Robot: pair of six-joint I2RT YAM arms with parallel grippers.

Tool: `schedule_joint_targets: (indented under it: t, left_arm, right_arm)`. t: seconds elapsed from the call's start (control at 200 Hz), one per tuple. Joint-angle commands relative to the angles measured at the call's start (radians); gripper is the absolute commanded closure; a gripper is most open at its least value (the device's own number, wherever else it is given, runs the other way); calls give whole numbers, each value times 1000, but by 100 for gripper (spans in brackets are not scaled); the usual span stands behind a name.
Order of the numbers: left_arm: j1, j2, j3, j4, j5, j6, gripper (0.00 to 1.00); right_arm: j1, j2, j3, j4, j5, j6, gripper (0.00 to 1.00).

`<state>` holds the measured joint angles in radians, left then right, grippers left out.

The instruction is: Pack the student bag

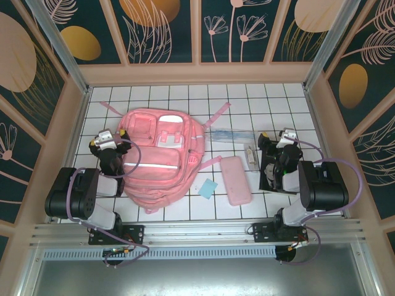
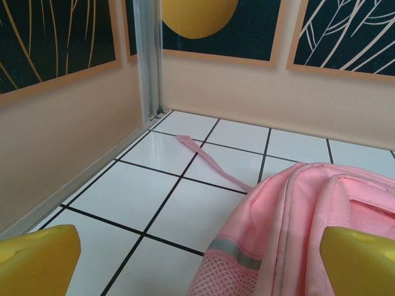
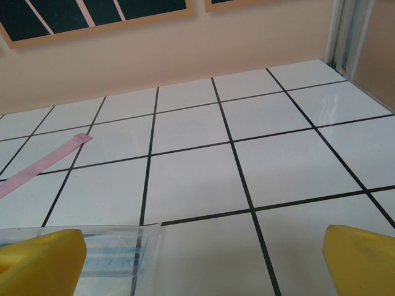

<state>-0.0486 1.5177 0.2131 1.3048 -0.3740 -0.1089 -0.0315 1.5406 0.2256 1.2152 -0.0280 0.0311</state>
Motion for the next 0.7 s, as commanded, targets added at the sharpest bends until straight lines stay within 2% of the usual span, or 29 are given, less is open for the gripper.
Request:
schedule_joint_targets:
  t: [0.0,0.075,0.145,0.225,0.27,0.39,0.45,0.515,0.585,0.695]
  left_arm:
    - [-2,-1,-1,13,6,-2,1]
    - [-2,-21,5,-7,-3,-4,1]
    - [-3,-42,26,-50,51,25,1]
    - [-4,-129,140,-346,8,-11,1]
    - [-4,-173,207,-498,-30,-48,1]
    - [-4,-252,290,-694,-42,-218,1]
    - [-4,-283,322,-797,6,-346,2]
    - [-4,-303,347,-890,130,-465,2]
    - [-4,-315,379,-1011,241,-539,2]
    - [-5,-324,422,-1245,334,-592,2]
  right_arm:
    - [-2,-9,18,10,6,-19,1]
    - [19,-55,56,-89,60,-24,1]
    - [48,-108,111,-220,118,-40,1]
    - [100,-161,188,-392,203,-39,1]
    - [127,-185,246,-516,216,12,1]
    - [227,-186,431,-839,190,198,1]
    - [290,-163,508,-946,123,289,1]
    - [373,-127,571,-1021,87,359,1]
    - [467,-86,622,-1078,82,404,1]
    - [562,11,715,-1182,-4,486,3]
